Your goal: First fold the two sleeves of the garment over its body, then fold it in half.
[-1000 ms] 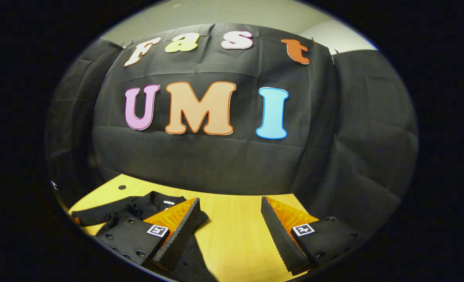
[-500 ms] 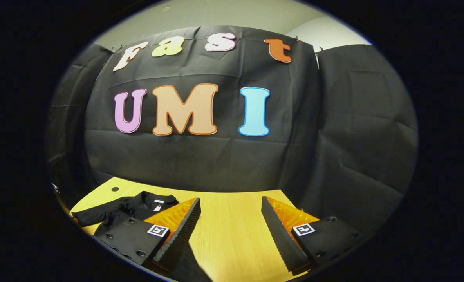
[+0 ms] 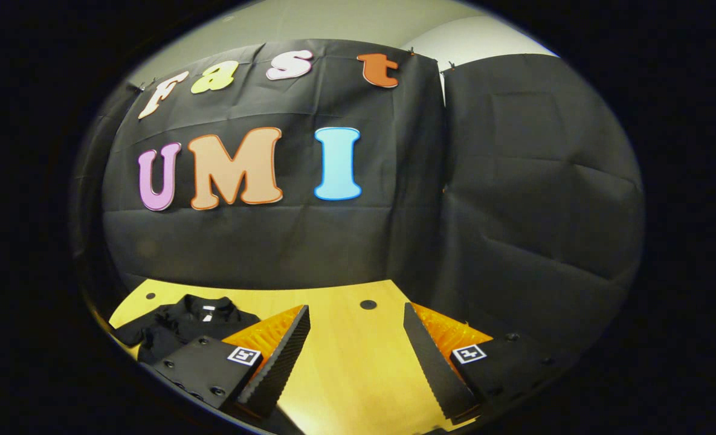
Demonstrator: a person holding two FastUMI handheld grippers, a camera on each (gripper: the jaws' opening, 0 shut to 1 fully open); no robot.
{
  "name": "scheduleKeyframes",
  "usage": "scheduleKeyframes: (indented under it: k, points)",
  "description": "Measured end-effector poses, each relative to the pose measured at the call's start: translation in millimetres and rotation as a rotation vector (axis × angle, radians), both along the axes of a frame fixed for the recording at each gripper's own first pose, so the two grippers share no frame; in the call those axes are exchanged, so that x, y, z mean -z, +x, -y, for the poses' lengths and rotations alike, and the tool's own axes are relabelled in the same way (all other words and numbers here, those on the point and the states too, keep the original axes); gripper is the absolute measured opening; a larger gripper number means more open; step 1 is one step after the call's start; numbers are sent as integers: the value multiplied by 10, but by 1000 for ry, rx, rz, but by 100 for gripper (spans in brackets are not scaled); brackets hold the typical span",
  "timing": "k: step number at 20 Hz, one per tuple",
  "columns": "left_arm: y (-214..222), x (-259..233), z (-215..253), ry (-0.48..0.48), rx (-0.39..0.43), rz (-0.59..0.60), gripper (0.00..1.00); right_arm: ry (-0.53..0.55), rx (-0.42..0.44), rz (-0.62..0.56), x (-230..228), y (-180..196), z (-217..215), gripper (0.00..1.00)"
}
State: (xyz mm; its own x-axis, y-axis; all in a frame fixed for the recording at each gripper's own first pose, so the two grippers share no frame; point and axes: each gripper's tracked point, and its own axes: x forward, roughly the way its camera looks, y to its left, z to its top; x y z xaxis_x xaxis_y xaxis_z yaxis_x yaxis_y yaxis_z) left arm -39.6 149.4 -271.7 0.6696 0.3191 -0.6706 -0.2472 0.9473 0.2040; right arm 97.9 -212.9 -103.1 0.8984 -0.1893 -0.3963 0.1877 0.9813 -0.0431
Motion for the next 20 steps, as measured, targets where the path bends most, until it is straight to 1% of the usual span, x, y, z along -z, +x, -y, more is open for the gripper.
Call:
scheduleKeyframes:
  k: [1,4,7,9,11,14,16,17,20]
  points:
    - [268,-83,143,-3,32,38,0,-14,13,-4,3,-54,117,99]
    - [937,-200,748,-35,131,96,0,-38,56,-9,-5,-200,444,99]
    - [1552,-307,1495,-59,269,159,0,-32,100,-31,32,-362,742,99]
    - [1837,-251,2097,-95,363,163,0,-42,131,-44,57,-484,960,99]
    - [1984,-168,2686,-120,436,153,0,-51,160,-57,89,-631,1130,99]
    - [2010,29,3492,-157,529,129,0,-59,206,-99,201,-829,1349,99]
    - [1982,182,3943,-190,569,104,0,-63,239,-103,197,-933,1464,100]
    - [1979,268,4185,-212,586,91,0,-56,256,-99,186,-998,1523,99]
    - [1952,444,4714,-294,611,58,0,-51,296,-109,218,-1131,1633,99]
